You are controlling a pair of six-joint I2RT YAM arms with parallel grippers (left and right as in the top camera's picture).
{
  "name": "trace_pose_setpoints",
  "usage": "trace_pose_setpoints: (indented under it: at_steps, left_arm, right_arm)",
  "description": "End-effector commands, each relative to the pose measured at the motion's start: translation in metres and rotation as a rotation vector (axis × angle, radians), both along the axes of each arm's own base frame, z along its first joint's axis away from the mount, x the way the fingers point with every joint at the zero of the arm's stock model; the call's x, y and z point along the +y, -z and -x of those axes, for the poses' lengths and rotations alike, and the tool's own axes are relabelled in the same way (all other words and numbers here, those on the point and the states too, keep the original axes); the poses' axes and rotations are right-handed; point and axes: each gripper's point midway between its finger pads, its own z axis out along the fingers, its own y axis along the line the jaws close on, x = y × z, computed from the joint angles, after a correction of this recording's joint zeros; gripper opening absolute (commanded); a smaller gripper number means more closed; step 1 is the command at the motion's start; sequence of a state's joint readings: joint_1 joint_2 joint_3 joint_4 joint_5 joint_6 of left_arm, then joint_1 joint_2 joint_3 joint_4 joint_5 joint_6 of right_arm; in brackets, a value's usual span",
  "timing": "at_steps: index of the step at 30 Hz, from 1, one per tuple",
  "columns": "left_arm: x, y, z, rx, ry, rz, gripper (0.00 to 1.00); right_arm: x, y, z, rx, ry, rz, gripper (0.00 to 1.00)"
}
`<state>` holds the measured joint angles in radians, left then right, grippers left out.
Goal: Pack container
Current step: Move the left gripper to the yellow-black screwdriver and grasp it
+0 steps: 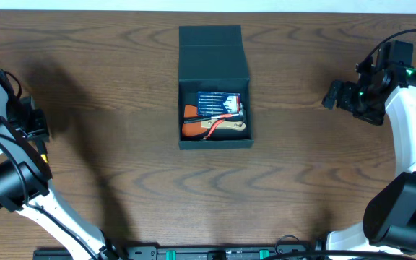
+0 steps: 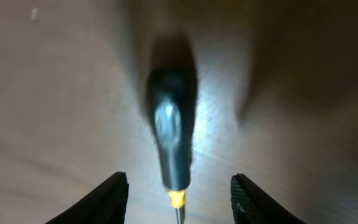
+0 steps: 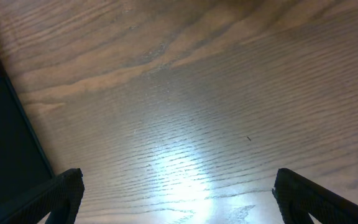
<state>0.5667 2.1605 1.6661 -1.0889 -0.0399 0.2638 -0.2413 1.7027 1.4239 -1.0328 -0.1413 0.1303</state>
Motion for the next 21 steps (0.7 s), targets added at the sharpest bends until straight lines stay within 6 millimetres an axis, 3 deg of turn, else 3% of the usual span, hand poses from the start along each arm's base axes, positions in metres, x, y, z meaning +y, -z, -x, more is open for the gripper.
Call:
trace_pose_setpoints:
  at_steps: [1, 13, 21]
  left_arm:
    - [-0.008, 0.016, -0.002, -0.012, 0.052, 0.066, 0.52]
    - [0.004, 0.023, -0.003, -0.046, 0.056, 0.046, 0.53]
    - [0.009, 0.034, 0.006, -0.042, 0.020, 0.047, 0.52]
  right_arm:
    - [-0.002, 0.001, 0.000, 0.003, 0.016, -0.008, 0.99]
    - [0.001, 0.004, 0.009, 0.040, 0.015, -0.017, 0.99]
    - [0.001, 0.004, 0.010, 0.048, 0.016, -0.019, 0.99]
